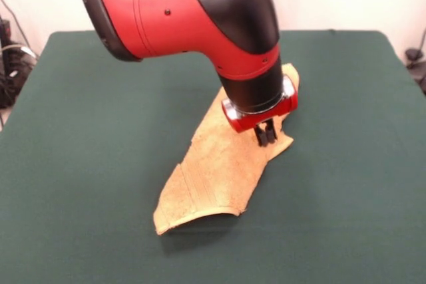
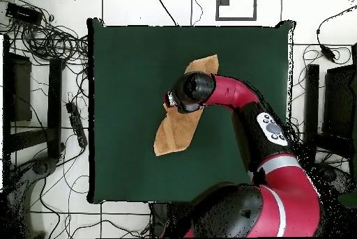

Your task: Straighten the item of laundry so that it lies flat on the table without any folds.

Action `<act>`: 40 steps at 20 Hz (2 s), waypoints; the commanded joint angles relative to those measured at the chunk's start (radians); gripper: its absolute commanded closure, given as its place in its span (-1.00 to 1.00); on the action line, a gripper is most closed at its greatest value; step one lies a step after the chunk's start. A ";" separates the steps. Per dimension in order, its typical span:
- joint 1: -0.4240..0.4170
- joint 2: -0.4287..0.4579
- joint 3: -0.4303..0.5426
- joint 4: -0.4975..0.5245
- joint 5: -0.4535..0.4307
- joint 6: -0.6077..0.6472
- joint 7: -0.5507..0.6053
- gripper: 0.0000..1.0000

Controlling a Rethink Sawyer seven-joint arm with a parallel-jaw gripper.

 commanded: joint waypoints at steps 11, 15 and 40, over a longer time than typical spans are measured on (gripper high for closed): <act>0.011 0.014 0.161 0.083 0.006 -0.080 -0.034 1.00; 0.006 0.021 0.168 0.087 -0.004 -0.112 -0.031 1.00; 0.081 0.049 0.054 0.013 -0.041 0.115 -0.009 1.00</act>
